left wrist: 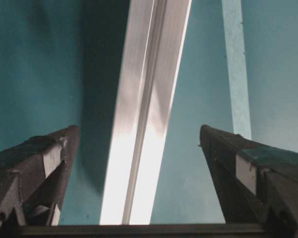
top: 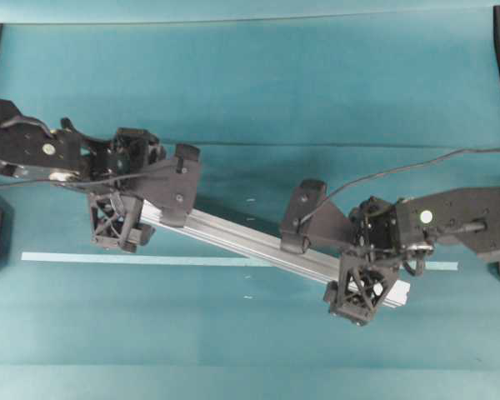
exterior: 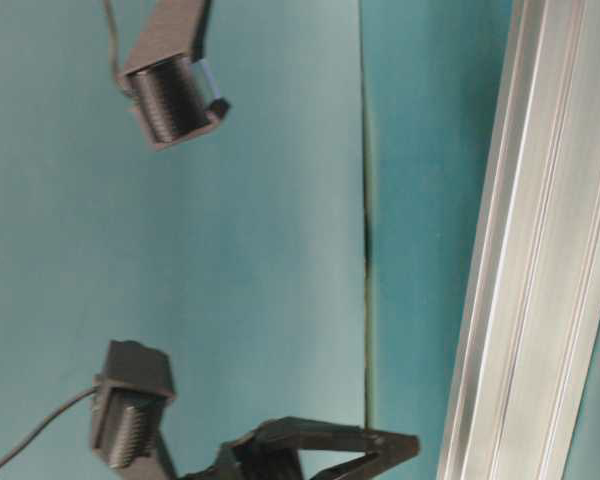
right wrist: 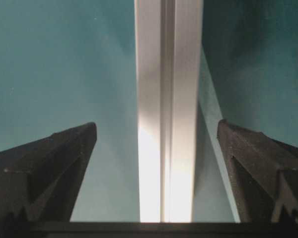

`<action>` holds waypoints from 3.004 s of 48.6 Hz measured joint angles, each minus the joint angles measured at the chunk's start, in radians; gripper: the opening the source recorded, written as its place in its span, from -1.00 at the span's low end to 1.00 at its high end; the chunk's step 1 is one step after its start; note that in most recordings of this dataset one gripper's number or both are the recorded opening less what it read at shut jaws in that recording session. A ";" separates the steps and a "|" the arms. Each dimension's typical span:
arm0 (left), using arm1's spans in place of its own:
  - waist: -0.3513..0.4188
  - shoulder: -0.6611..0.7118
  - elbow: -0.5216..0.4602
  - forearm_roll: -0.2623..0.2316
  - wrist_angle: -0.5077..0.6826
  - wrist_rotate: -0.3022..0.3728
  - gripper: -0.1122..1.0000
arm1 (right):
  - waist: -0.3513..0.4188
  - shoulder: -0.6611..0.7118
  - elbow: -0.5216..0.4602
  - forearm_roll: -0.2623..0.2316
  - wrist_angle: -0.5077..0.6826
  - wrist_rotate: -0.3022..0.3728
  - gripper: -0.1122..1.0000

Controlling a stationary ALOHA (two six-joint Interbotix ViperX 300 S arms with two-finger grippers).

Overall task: Lift the metal rail with both hands.
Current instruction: 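Lower both open grippers around the rail ends and close them, then lift the rail with both grippers and rotate it parallel to the table edge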

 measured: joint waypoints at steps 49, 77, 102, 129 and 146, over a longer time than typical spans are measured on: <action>0.003 0.107 0.061 -0.002 -0.173 -0.002 0.94 | 0.020 0.078 0.087 0.000 -0.170 0.002 1.00; 0.009 0.097 0.103 0.003 -0.241 -0.025 -0.10 | 0.014 0.080 0.087 0.011 -0.183 0.003 0.02; 0.009 0.097 0.106 0.005 -0.245 -0.023 -0.10 | 0.014 0.080 0.087 0.012 -0.181 0.003 0.02; 0.008 0.092 0.101 0.003 -0.221 -0.025 -0.10 | 0.002 0.067 0.084 0.012 -0.153 0.000 0.02; 0.000 -0.011 0.040 0.000 -0.048 -0.018 -0.10 | -0.037 -0.077 0.005 0.012 0.043 0.005 -0.04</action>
